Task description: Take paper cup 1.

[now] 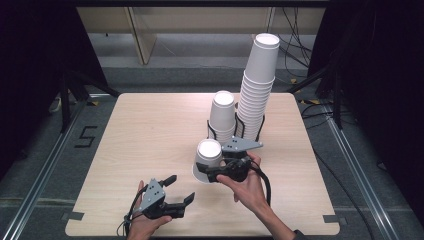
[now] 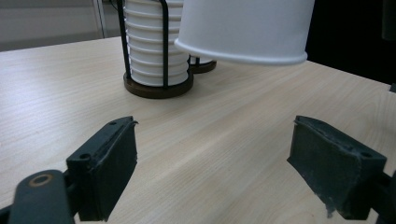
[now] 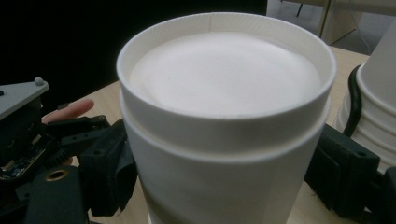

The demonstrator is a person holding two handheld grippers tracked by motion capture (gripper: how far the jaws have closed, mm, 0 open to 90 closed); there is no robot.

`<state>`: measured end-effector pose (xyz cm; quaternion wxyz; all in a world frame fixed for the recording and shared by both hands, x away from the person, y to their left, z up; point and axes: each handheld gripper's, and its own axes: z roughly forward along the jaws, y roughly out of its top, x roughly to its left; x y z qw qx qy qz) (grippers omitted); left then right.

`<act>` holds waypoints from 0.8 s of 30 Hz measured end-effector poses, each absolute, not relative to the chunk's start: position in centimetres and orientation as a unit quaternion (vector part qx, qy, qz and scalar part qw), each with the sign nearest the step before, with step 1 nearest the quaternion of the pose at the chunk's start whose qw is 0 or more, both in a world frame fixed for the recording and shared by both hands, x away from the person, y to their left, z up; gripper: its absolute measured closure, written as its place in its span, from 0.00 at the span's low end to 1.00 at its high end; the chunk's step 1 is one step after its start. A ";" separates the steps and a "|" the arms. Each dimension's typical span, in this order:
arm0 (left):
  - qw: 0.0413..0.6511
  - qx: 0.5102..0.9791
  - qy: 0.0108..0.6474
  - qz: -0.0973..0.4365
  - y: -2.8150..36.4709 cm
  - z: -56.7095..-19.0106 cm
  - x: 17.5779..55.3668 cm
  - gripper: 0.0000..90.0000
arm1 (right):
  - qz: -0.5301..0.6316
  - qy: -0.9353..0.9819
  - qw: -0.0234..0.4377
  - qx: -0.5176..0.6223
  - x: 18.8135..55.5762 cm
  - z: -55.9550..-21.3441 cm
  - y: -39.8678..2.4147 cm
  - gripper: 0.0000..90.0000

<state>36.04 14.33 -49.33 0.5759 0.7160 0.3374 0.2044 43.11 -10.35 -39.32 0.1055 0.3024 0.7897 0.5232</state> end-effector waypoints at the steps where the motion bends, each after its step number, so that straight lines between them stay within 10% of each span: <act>1: 0.581 0.713 0.335 0.204 14.3 -49.3 36.0 0.16 | 0.524 0.790 0.106 0.300 43.1 -39.5 -10.3 0.22; 24: 0.590 0.714 0.320 0.200 13.9 -49.4 35.8 0.16 | 0.519 0.807 0.076 0.272 41.5 -41.4 -7.6 0.22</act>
